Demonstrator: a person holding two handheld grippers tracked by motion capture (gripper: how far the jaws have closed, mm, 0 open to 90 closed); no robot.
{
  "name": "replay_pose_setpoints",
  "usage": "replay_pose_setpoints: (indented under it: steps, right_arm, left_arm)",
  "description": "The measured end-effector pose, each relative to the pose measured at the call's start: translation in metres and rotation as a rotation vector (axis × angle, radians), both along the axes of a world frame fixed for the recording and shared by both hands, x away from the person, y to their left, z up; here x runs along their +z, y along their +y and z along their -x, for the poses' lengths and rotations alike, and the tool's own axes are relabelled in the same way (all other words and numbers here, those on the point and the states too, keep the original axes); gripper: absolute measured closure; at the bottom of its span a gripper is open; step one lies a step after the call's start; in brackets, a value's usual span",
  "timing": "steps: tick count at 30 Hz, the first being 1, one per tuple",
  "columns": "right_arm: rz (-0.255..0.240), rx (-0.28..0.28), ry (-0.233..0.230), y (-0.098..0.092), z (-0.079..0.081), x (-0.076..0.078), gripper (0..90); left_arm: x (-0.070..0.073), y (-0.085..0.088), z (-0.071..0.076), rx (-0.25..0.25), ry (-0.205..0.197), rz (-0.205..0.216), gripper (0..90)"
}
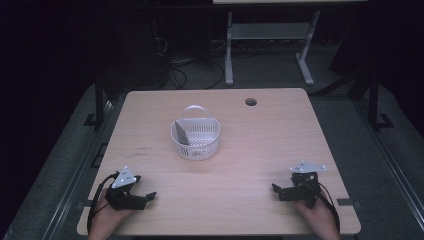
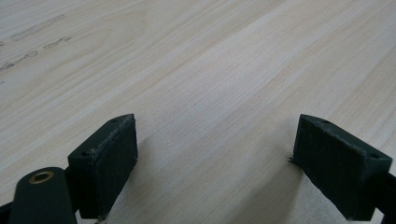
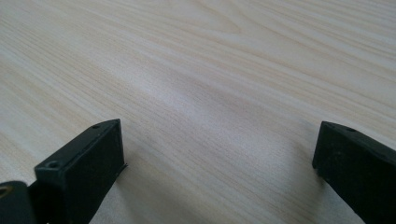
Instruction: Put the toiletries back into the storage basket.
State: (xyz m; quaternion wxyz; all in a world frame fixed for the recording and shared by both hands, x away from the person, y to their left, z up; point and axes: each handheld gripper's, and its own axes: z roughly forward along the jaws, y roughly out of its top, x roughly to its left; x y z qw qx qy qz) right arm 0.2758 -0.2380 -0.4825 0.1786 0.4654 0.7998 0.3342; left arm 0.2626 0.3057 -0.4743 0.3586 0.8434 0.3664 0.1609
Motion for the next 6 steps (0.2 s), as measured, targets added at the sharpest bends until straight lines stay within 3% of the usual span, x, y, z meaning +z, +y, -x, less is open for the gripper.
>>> replay_pose_setpoints:
  steps: [6]
  right_arm:
    - [0.0, 0.0, 0.0, 0.0, 0.0, 0.0, 1.5]
  left_arm:
    - [-0.0001, -0.0001, -0.0001, 0.001, 0.0, 0.002, 12.9]
